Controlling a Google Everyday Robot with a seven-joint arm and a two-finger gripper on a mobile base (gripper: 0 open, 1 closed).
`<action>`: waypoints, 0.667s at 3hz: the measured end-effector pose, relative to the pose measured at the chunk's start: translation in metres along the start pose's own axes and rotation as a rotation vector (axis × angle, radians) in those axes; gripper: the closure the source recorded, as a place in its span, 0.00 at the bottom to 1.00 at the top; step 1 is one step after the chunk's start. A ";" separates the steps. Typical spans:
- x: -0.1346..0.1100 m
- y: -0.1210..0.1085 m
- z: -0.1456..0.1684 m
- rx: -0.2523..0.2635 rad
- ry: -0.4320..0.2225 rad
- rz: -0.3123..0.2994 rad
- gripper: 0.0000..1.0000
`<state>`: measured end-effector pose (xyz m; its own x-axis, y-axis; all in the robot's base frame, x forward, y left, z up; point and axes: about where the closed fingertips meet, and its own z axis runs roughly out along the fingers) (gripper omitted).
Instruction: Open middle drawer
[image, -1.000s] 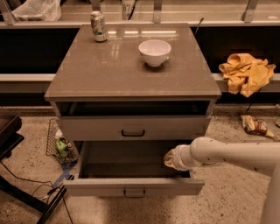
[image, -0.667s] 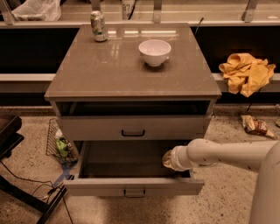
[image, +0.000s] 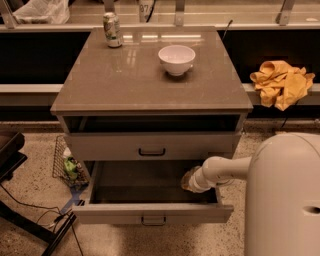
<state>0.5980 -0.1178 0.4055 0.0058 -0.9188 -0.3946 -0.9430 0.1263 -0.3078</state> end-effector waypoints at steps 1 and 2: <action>0.000 0.000 0.002 -0.002 0.001 0.000 1.00; 0.009 0.022 0.000 -0.041 0.005 0.017 1.00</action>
Offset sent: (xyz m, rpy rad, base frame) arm -0.0511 -0.0173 -0.0206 0.0013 0.1057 -0.0034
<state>0.5776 -0.1235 0.3951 -0.0115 -0.9186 -0.3949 -0.9559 0.1261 -0.2654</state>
